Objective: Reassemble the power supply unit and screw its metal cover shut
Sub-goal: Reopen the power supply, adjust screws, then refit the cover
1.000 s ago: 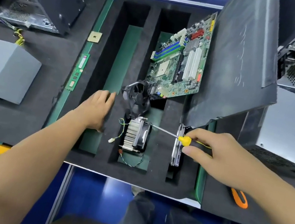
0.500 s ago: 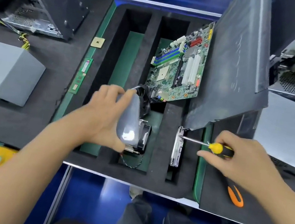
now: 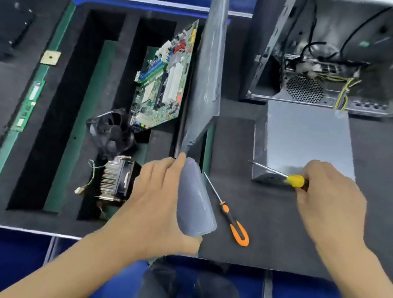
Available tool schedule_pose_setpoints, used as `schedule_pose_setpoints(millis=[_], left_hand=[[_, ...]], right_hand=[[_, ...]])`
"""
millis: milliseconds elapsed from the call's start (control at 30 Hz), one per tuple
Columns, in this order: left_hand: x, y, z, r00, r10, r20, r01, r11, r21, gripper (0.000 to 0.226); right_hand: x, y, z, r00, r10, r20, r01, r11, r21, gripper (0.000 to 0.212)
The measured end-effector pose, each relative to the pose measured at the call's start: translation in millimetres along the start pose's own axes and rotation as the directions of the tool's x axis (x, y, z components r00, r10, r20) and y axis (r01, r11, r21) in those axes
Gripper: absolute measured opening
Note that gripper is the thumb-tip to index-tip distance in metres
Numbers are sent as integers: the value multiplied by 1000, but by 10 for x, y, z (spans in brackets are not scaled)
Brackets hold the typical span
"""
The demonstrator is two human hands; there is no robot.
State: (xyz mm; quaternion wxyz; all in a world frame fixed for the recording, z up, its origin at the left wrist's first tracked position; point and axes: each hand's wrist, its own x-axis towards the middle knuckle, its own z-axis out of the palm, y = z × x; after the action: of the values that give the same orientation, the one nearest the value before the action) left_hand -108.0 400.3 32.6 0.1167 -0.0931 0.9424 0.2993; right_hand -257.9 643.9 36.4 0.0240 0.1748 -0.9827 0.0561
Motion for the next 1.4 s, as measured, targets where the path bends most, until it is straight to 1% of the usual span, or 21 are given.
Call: schedule_pose_setpoints(millis=[67, 133, 200, 233, 267, 333, 400, 433, 533, 567, 633, 733, 800, 900, 1000, 1067, 1133, 1167, 1267, 1333, 1400], left_hand=[[-98, 129, 123, 1000, -29, -3, 29, 999, -18, 137], [-113, 306, 275, 997, -45, 55, 49, 996, -78, 135], [55, 472, 406, 996, -60, 72, 66, 995, -80, 133], [197, 555, 445, 997, -65, 43, 66, 997, -29, 134], [362, 633, 470, 997, -72, 5, 71, 997, 31, 136], [709, 754, 485, 990, -137, -44, 141, 985, 95, 142], [989, 825, 511, 980, -195, -47, 199, 970, 136, 148], [1081, 841, 532, 977, -209, -48, 214, 964, 156, 150], [1222, 813, 586, 971, -238, 15, 232, 957, 175, 154], [1214, 763, 593, 971, -235, 45, 226, 961, 158, 152], [1149, 608, 579, 982, -165, 92, 157, 984, 89, 144], [1025, 356, 508, 978, -29, 205, 40, 998, -48, 130], [991, 269, 492, 977, 38, 211, -22, 997, -77, 119], [989, 213, 526, 993, 90, 81, -85, 994, -66, 107], [1017, 173, 552, 997, 73, -26, -77, 983, -166, 104], [1034, 96, 539, 998, 52, 39, -41, 971, -237, 121], [1031, 23, 517, 989, 36, 143, 0, 970, -245, 139], [1020, 0, 516, 986, 28, 163, 11, 971, -237, 141], [993, -6, 569, 999, 0, 40, 11, 964, -266, 123], [981, 19, 608, 999, 21, -36, -29, 970, -242, 116], [977, 34, 628, 997, 45, -61, -57, 975, -214, 109]], right_hand=[[59, 167, 36, 997, 72, -10, -72, 997, 22, 22], [111, 308, 52, 997, 75, -18, -74, 997, 32, 17], [130, 413, 76, 996, 82, -34, -77, 990, 117, 24], [116, 436, 76, 993, 116, -36, -106, 970, 219, 32], [88, 447, 69, 984, 174, -33, -151, 924, 351, 39], [-8, 401, 70, 954, 299, 9, -248, 774, 582, 46], [-145, 313, 129, 929, 363, 65, -306, 663, 683, 50], [-202, 255, 177, 932, 353, 85, -308, 646, 698, 49], [-321, 97, 352, 972, 208, 107, -221, 670, 708, 41], [-339, 50, 413, 980, 152, 128, -197, 653, 732, 40], [-349, -23, 496, 984, 15, 176, -145, 637, 757, 43], [-363, -43, 611, 976, -167, 139, 47, 789, 612, 50], [-364, -34, 618, 972, -220, 78, 148, 839, 523, 44], [-371, -39, 578, 977, -214, -21, 192, 821, 538, 35], [-376, -59, 520, 983, -172, -63, 173, 769, 616, 39], [-390, -72, 503, 982, -185, -46, 171, 744, 646, 42], [-399, -69, 529, 983, -185, -1, 140, 739, 659, 44], [-400, -62, 553, 984, -176, 35, 110, 744, 659, 46], [-405, -50, 601, 981, -176, 84, 84, 770, 633, 46], [-399, -55, 583, 981, -186, 60, 117, 804, 584, 45], [-378, -82, 533, 980, -200, 6, 165, 823, 544, 44]])
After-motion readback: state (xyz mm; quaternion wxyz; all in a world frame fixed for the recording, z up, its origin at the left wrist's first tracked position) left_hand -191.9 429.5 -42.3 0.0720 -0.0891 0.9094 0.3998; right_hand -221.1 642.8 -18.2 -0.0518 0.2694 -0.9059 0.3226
